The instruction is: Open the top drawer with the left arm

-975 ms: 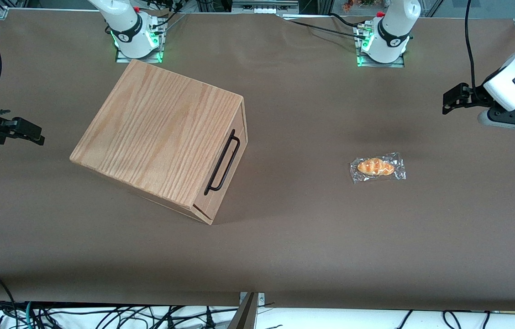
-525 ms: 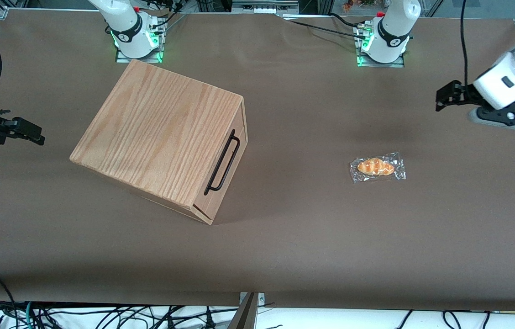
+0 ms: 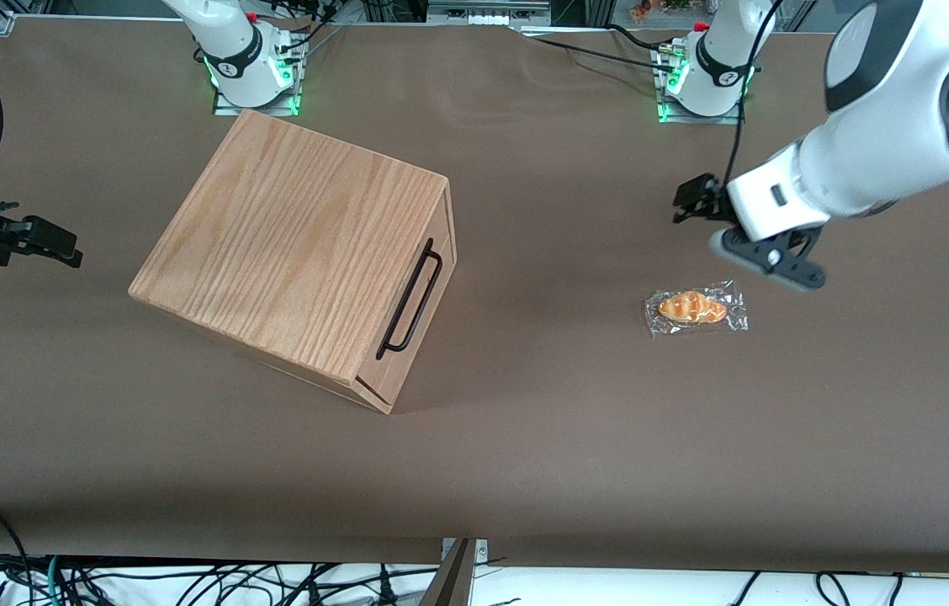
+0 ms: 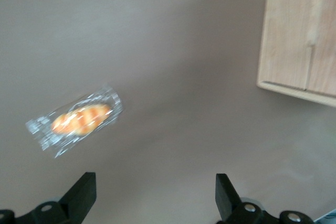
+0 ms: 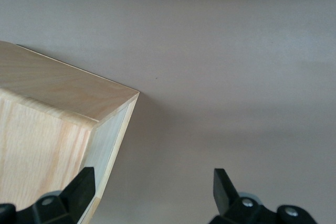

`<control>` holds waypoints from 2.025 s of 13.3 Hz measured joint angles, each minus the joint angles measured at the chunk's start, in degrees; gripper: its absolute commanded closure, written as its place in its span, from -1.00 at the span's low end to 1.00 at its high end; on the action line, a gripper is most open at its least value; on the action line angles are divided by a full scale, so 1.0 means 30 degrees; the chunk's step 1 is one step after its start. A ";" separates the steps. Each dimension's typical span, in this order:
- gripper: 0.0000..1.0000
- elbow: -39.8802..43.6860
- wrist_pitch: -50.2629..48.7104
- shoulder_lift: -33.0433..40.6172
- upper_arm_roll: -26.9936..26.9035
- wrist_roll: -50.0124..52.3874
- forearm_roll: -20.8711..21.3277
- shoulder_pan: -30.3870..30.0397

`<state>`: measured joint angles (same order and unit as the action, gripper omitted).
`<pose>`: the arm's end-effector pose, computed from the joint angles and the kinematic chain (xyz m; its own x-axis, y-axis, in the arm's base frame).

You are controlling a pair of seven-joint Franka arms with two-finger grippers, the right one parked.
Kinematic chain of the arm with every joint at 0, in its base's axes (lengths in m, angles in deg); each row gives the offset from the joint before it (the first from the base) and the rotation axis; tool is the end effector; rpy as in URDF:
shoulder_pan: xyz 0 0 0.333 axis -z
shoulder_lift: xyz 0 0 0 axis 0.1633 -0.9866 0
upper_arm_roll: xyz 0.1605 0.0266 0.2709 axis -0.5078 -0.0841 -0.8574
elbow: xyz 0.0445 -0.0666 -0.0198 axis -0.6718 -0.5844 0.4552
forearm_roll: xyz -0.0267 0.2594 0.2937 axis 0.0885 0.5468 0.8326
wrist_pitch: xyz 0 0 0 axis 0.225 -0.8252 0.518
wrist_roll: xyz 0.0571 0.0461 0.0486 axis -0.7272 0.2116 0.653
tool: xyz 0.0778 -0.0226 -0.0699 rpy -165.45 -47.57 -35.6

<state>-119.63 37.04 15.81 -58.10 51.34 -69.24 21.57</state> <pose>0.5965 -0.1947 0.5278 0.9290 -0.3518 -0.1149 -0.3129 -0.9124 0.2641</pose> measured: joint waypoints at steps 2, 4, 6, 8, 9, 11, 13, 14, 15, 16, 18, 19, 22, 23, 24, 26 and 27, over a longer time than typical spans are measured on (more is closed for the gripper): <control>-1.00 0.0901 0.1722 -0.1548 0.0057 0.0276 -0.0261 0.1109; -1.00 0.1307 0.3424 -0.2441 0.0140 0.1830 -0.0264 0.2294; -1.00 0.1453 0.4801 -0.2862 0.0156 0.3433 -0.0264 0.3307; -1.00 0.1469 0.6435 -0.3219 0.0158 0.5083 -0.0264 0.3992; -1.00 0.1473 0.7361 -0.3474 0.0163 0.5854 -0.0264 0.4349; -1.00 0.1484 0.9896 -0.4214 0.0164 0.7379 -0.0264 0.5179; -1.00 0.1500 1.2158 -0.5087 0.0178 0.8180 -0.0264 0.5964; -1.00 0.1528 1.2994 -0.5439 0.0180 0.8308 -0.0264 0.6311; -1.00 0.1561 1.3679 -0.5716 0.0179 0.8470 -0.0264 0.6631; -1.00 0.1595 1.4218 -0.5951 0.0179 0.8576 -0.0264 0.6894; -1.00 0.1620 1.4738 -0.6329 0.0169 0.8587 -0.0264 0.7196; -1.00 0.1632 1.4871 -0.6497 0.0170 0.8587 -0.0264 0.7270; -1.00 0.1715 1.5268 -0.6815 0.0170 0.8587 -0.0265 0.7662; -1.00 0.1722 1.5575 -0.6908 0.0172 0.8587 -0.0264 0.7826; -1.00 0.1723 1.5805 -0.6987 0.0170 0.8587 -0.0265 0.7939; -1.00 0.1727 1.6006 -0.7122 0.0165 0.8587 -0.0265 0.8048; -1.00 0.1729 1.6027 -0.7194 0.0158 0.8587 -0.0265 0.8070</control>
<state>-114.44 85.12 -5.77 -57.62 77.10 -70.04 45.78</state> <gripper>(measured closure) 0.000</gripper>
